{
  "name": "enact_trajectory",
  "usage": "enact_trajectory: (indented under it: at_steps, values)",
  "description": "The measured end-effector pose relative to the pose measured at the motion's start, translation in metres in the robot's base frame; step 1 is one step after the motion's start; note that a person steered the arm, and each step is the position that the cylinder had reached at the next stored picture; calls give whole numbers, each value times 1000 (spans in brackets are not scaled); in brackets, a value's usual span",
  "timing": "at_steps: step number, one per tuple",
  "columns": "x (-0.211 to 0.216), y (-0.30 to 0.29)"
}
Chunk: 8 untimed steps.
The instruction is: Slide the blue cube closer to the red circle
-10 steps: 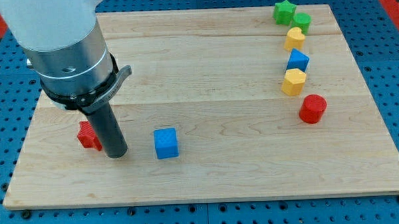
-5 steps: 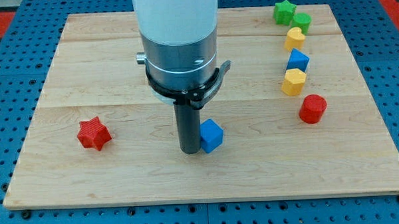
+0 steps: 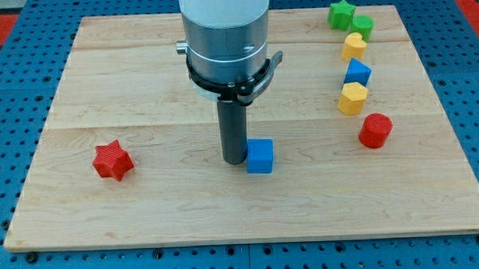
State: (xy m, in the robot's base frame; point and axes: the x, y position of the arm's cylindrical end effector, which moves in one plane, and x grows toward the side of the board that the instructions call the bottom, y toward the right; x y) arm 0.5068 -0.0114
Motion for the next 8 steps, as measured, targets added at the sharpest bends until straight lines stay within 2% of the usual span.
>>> enact_trajectory:
  at_steps: [4, 6, 8]
  values:
    - [0, 40]
    - [18, 63]
    - [19, 64]
